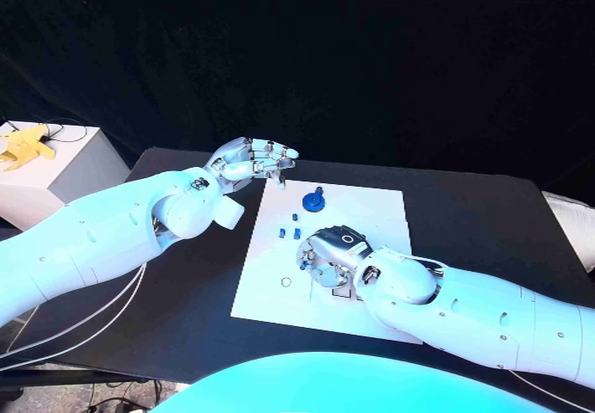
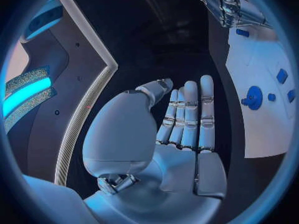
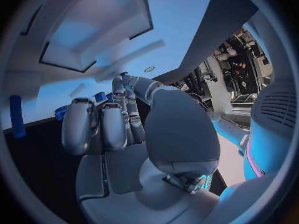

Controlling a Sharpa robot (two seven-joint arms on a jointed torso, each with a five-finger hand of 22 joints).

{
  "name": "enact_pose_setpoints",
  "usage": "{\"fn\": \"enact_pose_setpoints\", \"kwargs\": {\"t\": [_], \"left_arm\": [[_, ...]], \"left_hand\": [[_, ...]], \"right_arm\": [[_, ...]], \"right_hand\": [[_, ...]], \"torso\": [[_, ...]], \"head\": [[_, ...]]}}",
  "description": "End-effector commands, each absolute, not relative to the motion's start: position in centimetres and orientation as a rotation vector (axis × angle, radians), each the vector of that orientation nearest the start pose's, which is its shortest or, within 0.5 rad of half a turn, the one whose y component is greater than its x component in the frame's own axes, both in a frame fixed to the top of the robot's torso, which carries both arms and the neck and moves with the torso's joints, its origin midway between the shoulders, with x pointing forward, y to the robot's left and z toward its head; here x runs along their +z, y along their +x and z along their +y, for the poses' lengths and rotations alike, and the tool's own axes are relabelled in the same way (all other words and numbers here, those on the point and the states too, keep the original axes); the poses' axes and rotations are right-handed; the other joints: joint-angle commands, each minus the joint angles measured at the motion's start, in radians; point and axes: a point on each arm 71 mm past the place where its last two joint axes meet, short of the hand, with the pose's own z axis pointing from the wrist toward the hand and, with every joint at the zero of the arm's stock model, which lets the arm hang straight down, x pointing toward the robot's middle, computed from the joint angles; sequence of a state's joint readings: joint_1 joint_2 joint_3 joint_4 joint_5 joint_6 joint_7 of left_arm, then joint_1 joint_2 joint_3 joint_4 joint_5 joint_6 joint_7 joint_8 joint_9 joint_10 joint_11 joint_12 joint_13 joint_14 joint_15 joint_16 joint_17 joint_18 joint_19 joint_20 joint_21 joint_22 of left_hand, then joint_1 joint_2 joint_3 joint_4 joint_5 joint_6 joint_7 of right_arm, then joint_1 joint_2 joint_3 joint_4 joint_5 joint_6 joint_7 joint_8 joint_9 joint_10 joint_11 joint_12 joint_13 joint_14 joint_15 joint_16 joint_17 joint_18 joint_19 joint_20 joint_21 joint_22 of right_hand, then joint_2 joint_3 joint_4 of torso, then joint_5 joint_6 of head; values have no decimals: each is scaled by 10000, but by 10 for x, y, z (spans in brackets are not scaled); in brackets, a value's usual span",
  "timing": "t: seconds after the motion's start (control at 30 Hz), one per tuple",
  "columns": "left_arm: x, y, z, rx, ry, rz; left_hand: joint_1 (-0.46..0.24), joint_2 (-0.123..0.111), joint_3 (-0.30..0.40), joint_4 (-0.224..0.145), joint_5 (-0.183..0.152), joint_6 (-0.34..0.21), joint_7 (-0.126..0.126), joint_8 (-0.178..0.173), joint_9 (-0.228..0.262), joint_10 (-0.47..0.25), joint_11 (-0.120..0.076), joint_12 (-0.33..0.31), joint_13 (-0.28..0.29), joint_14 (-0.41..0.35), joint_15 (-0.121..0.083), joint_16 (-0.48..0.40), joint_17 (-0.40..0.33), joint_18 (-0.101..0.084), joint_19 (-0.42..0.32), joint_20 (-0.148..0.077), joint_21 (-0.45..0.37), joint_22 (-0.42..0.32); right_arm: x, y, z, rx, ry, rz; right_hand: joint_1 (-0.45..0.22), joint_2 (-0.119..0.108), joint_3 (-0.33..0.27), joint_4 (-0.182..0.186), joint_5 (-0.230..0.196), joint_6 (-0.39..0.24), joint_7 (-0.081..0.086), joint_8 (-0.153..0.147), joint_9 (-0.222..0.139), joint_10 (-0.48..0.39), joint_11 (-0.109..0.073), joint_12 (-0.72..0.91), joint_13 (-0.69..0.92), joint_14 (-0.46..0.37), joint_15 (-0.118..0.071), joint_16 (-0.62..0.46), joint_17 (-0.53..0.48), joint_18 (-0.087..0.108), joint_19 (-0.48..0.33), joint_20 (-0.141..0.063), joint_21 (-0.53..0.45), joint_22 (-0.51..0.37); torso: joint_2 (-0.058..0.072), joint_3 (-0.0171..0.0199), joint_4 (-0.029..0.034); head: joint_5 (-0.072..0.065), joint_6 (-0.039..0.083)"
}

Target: Assemble the parts on the task board

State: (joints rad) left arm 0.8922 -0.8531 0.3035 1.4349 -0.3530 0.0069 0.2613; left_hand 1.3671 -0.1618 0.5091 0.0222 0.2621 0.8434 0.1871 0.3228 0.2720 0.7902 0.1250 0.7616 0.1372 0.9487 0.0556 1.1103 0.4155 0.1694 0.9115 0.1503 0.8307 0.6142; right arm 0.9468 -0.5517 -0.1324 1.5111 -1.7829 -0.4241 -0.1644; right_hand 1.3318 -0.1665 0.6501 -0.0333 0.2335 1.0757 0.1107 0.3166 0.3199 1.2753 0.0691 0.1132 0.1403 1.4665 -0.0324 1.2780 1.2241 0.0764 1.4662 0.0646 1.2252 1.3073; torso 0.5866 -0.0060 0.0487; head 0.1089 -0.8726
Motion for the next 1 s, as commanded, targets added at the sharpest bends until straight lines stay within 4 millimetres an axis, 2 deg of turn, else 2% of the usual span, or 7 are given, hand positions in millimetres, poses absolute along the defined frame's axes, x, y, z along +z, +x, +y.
{"fn": "enact_pose_setpoints", "kwargs": {"t": [0.03, 0.33, 0.5, 0.57, 0.73, 0.9, 1.0], "left_arm": [[-215, 481, 232, -16516, -9473, 16121], [-215, 481, 232, -16524, -9471, 16153], [-216, 481, 232, -16509, -9488, 16156], [-216, 481, 232, -16507, -9494, 16157], [-216, 481, 232, -16506, -9503, 16172], [-216, 481, 233, -16497, -9512, 16184], [-216, 481, 233, -16500, -9514, 16204]], "left_hand": [[62, 36, -54, -32, -13, 39, 50, 51, -17, -8, 46, -32, -9, -11, 21, -36, -8, 150, 53, -21, -59, -10], [62, 36, -54, -32, -13, 39, 50, 51, -17, -8, 46, -32, -9, -11, 21, -36, -8, 150, 53, -21, -59, -10], [60, 47, -80, -15, -13, 43, 53, 63, -27, -8, 49, -46, -25, -7, 25, -57, -13, 149, 65, -18, -89, -35], [60, 47, -80, -15, -13, 43, 53, 63, -27, -8, 49, -46, -25, -7, 25, -57, -13, 149, 65, -18, -89, -35], [60, 47, -80, -15, -13, 43, 53, 63, -27, -8, 49, -46, -25, -7, 25, -57, -13, 149, 65, -18, -89, -35], [60, 47, -80, -15, -13, 43, 53, 63, -27, -8, 49, -46, -25, -7, 25, -57, -13, 149, 65, -18, -89, -35], [60, 47, -80, -15, -13, 43, 53, 63, -27, -8, 49, -46, -25, -7, 25, -57, -13, 149, 65, -18, -89, -35]], "right_arm": [[-307, 383, -51, 8283, -5002, 16906], [-311, 381, -49, 8318, -5227, 17071], [-312, 380, -47, 8550, -5299, 17157], [-312, 380, -48, 8567, -5297, 17172], [-312, 381, -49, 8488, -5198, 17164], [-312, 382, -52, 8351, -5004, 17076], [-311, 383, -53, 8294, -4865, 16981]], "right_hand": [[16, 73, 37, -3, 45, 22, 60, 69, 8, 349, -263, 14, 9, 447, -72, 32, -13, -117, 393, -85, -20, 785], [-37, 41, 38, -12, 38, -15, 81, 67, 40, 330, -244, -28, 22, 424, -59, -27, -106, -96, 359, -79, -140, 733], [-636, -370, -407, 240, 239, -501, 259, -184, 54, -253, -20, -432, -20, 288, 132, -257, -443, -32, 199, 52, -600, 538], [-860, -591, -663, 397, -79, -674, 285, -304, 46, -642, 64, -520, -65, 242, 206, -335, -574, 10, 113, 125, -850, 426], [-824, -722, -846, 466, -76, -833, 353, -438, 41, -1276, 171, -486, -174, 103, 306, -567, -895, 104, -58, 218, -1388, 173], [-620, -779, -1315, 542, -34, -1289, 483, -752, -22, -2334, 340, -360, -347, -362, 448, -1289, -1843, 352, -517, 381, -2888, -572], [-241, -658, -2265, 699, 13, -1734, 515, -1047, -91, -3111, 449, -96, -457, -845, 526, -1969, -2799, 578, -912, 467, -4273, -1310]], "torso": [[3, -3, 6], [-6, -10, 8], [-14, -12, 0], [-13, -14, 0], [-12, -11, 2], [-11, -6, -2], [-12, -5, -2]], "head": [[-7, 0], [3, 0], [5, 0], [4, 0], [3, 0], [-1, 0], [-6, 0]]}}
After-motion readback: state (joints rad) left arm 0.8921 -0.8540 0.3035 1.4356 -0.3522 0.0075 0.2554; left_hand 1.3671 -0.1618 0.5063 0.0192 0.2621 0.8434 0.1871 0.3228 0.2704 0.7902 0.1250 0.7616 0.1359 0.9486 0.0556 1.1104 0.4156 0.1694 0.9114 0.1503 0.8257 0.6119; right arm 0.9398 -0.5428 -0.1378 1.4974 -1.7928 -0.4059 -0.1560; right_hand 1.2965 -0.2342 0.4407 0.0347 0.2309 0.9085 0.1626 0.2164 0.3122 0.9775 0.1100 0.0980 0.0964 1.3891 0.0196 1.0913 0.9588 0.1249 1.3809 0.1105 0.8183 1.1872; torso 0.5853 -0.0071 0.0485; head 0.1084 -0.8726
